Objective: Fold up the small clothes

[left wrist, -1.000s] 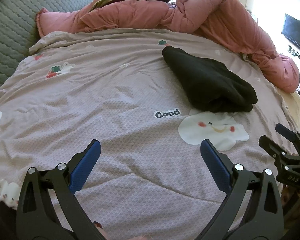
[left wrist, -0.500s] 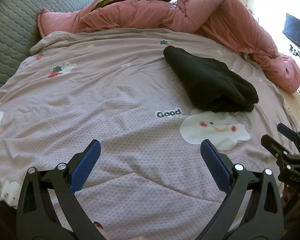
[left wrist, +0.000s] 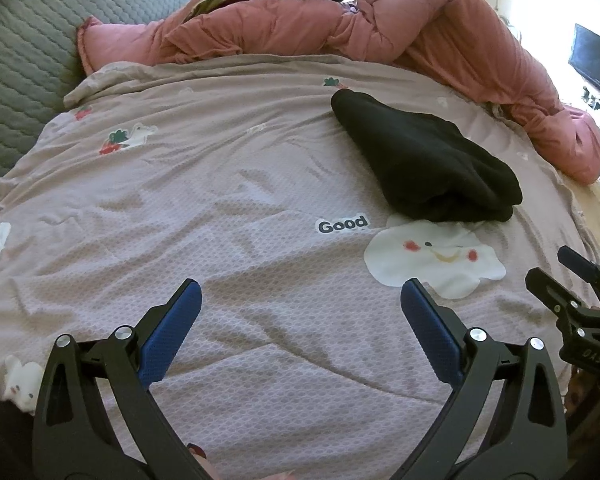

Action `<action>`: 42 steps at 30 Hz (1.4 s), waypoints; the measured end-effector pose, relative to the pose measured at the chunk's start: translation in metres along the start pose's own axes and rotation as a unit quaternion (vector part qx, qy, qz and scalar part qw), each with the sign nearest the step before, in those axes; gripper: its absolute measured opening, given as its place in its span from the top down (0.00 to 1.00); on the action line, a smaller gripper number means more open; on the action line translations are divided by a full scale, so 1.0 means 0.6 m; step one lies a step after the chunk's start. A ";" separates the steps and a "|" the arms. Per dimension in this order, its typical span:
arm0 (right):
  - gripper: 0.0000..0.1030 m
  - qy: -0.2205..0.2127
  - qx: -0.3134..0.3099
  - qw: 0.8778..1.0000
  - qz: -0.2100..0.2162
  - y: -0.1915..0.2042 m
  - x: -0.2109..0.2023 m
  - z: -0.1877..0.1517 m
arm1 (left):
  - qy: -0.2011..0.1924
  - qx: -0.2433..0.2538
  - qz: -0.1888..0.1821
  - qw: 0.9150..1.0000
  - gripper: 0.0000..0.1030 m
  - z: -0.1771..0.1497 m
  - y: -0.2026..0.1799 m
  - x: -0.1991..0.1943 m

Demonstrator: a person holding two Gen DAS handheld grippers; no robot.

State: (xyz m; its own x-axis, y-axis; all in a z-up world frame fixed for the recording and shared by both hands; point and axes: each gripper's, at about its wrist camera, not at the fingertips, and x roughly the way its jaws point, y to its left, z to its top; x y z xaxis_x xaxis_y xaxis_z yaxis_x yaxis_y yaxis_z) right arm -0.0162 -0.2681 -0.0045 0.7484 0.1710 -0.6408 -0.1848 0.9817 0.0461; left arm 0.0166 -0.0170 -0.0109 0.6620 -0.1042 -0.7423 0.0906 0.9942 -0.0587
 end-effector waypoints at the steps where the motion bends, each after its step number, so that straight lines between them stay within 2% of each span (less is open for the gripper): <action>1: 0.05 0.000 -0.001 1.000 -0.001 0.000 0.000 0.000 | 0.000 0.000 0.001 1.000 0.09 0.000 0.001 0.000; 19: 0.05 0.003 0.008 1.000 -0.005 -0.005 0.003 0.000 | -0.001 0.000 0.009 1.000 0.09 0.000 0.004 -0.003; 31: 0.05 0.007 0.021 1.000 -0.023 -0.016 0.008 0.001 | 0.009 -0.003 0.009 1.000 0.09 0.002 0.009 0.005; 38: 0.05 0.013 0.053 0.997 -0.048 -0.041 0.008 -0.002 | 0.020 -0.004 0.017 1.000 0.09 0.003 0.014 0.015; 42: 0.05 0.013 0.101 0.990 -0.099 -0.093 -0.006 -0.008 | 0.030 -0.016 0.023 0.999 0.09 0.010 0.030 0.021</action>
State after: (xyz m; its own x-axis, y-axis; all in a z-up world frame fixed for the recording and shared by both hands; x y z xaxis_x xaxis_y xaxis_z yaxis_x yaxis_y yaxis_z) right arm -0.0115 -0.3238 -0.0085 0.7398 -0.0262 -0.6724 0.0972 0.9929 0.0683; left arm 0.0314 -0.0006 -0.0173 0.6187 -0.0580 -0.7835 0.0365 0.9983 -0.0450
